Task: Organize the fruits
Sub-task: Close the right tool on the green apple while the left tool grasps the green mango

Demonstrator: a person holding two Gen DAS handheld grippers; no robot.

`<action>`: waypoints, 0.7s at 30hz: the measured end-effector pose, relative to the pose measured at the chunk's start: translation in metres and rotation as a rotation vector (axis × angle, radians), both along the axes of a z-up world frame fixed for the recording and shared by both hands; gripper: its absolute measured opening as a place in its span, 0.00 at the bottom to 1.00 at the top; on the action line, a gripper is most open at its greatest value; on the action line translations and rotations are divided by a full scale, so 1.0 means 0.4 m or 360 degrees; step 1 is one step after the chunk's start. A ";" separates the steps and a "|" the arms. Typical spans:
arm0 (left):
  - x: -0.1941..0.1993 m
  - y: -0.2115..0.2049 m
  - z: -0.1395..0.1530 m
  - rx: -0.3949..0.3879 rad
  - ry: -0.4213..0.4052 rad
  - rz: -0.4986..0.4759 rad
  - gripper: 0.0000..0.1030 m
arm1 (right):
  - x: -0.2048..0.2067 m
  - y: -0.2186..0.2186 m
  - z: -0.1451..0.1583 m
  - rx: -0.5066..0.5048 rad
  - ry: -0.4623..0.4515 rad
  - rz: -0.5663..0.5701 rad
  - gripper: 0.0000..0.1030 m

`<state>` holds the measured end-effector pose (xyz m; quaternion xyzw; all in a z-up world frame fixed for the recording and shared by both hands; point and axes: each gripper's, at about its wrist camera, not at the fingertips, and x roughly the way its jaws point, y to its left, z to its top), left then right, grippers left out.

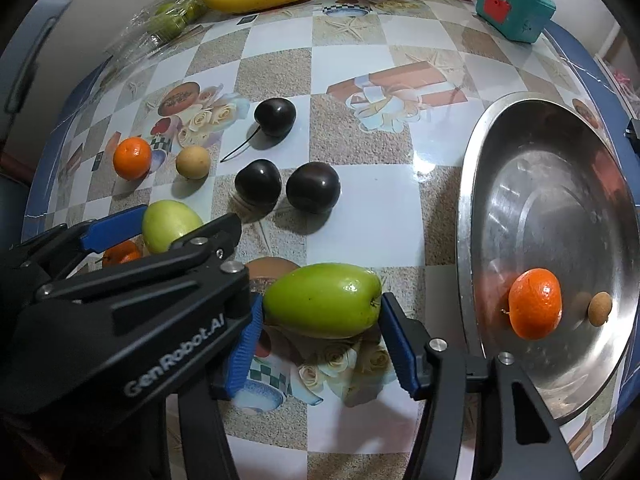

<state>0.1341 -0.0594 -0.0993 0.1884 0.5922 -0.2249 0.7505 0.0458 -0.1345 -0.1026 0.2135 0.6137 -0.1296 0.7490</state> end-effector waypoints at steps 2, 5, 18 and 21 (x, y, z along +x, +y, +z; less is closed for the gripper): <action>0.004 0.003 0.001 0.0006 -0.0004 0.0008 0.65 | 0.001 0.001 0.001 -0.0003 0.0002 0.0001 0.58; 0.010 0.000 -0.005 0.0027 -0.0010 0.0023 0.54 | 0.002 0.007 0.005 -0.0013 0.0006 0.0010 0.58; 0.021 0.018 -0.023 0.0023 0.0013 0.0069 0.50 | 0.002 0.008 0.005 -0.0007 0.0007 0.0017 0.58; 0.022 0.015 -0.020 0.0017 0.0020 0.0073 0.50 | 0.002 0.008 0.004 -0.0006 0.0007 0.0016 0.58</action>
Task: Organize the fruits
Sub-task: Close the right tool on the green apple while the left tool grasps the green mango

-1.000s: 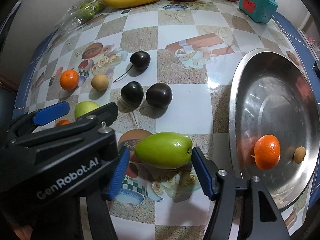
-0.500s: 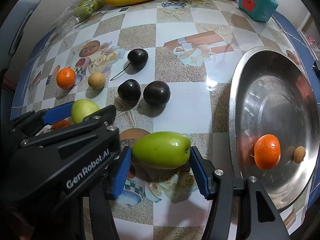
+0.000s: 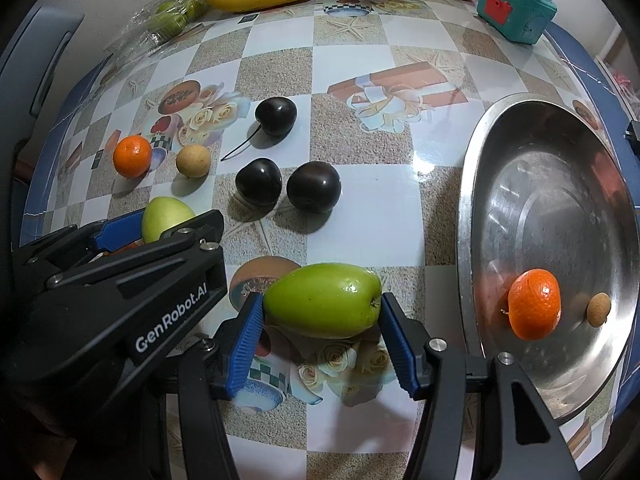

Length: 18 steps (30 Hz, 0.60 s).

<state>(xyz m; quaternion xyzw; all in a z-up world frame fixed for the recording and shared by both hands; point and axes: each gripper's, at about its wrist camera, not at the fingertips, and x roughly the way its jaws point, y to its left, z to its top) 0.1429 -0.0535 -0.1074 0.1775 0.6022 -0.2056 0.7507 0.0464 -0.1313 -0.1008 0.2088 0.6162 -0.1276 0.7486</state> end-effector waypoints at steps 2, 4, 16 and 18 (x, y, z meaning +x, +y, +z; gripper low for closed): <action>-0.002 -0.001 0.002 -0.0006 0.0005 0.0005 0.50 | -0.001 -0.001 0.000 0.0006 -0.0003 -0.0001 0.58; -0.005 -0.003 0.006 -0.0006 0.0006 0.0002 0.50 | -0.002 -0.002 0.001 0.0012 -0.0009 -0.0005 0.58; -0.016 -0.016 0.042 -0.0030 -0.0031 -0.0020 0.47 | -0.008 0.000 0.033 0.0000 -0.0072 -0.0011 0.58; -0.017 -0.017 0.045 -0.0035 -0.0031 -0.0023 0.46 | -0.007 0.001 0.041 -0.0001 -0.0084 -0.0009 0.58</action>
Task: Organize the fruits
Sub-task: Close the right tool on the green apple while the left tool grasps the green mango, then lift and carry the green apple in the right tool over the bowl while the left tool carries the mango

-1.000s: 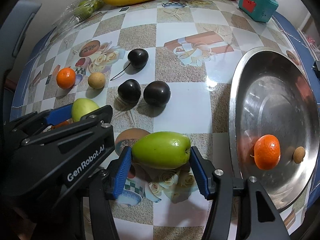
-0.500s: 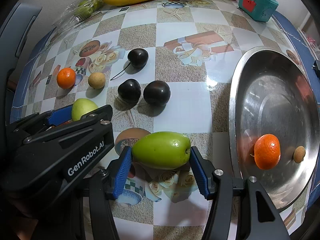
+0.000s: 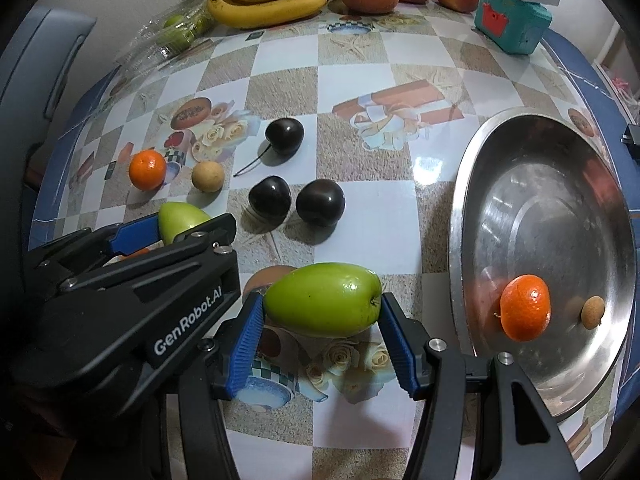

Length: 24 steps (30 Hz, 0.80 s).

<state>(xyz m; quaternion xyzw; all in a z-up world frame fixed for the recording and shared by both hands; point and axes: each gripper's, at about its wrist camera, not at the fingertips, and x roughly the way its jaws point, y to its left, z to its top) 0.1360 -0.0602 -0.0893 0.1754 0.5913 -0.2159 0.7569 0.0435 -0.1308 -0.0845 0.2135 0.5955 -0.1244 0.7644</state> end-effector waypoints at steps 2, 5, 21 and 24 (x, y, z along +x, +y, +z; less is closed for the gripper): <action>0.000 0.000 0.001 -0.0005 0.0004 0.0006 0.46 | -0.001 -0.004 0.006 0.0011 -0.0009 -0.0007 0.58; 0.000 0.003 0.004 -0.0023 0.0009 0.0011 0.46 | -0.006 -0.012 0.008 0.0006 -0.0012 -0.0015 0.58; 0.001 0.016 0.070 -0.0160 -0.0039 0.0032 0.46 | -0.019 -0.034 0.041 0.0010 -0.0069 -0.0078 0.58; -0.005 0.013 0.098 -0.0164 -0.0090 0.0017 0.46 | -0.026 -0.043 0.069 -0.0035 -0.0115 -0.0098 0.58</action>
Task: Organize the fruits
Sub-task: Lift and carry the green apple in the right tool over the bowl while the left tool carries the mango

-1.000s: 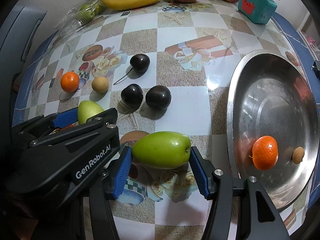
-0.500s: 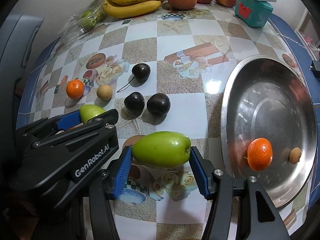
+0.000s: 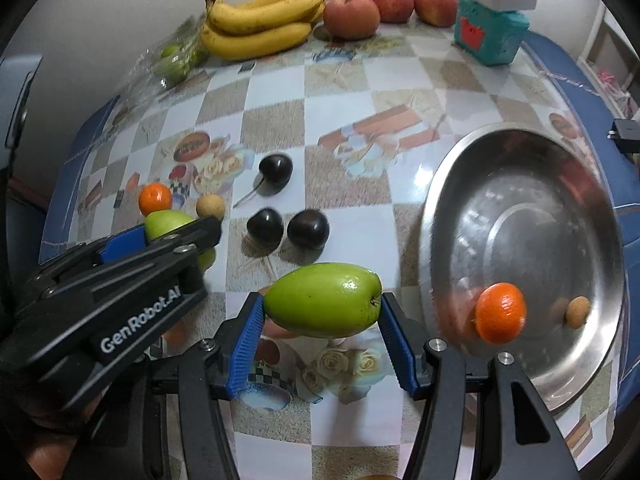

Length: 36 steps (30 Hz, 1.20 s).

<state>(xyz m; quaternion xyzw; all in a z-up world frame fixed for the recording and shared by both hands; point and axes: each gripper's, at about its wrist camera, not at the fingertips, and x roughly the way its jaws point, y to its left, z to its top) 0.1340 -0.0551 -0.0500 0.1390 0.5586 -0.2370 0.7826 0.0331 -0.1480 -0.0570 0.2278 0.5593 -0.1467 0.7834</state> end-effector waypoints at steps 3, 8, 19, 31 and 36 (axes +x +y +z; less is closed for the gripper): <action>0.000 -0.001 0.016 -0.0012 -0.0024 -0.0002 0.46 | -0.007 -0.010 0.023 -0.0033 -0.0037 -0.0018 0.58; -0.007 -0.005 0.039 -0.0048 -0.0044 -0.0006 0.46 | -0.017 -0.029 0.041 -0.0102 -0.0049 -0.0051 0.58; -0.046 -0.069 0.092 -0.0160 -0.0089 -0.0068 0.46 | -0.053 -0.103 0.055 -0.0096 -0.0085 -0.0164 0.58; -0.100 -0.170 0.090 -0.0225 -0.0101 -0.0190 0.46 | -0.112 -0.212 0.048 -0.0114 -0.0055 -0.0362 0.58; -0.109 -0.190 0.077 -0.0229 -0.0096 -0.0194 0.46 | -0.138 -0.257 0.042 -0.0150 -0.0028 -0.0451 0.58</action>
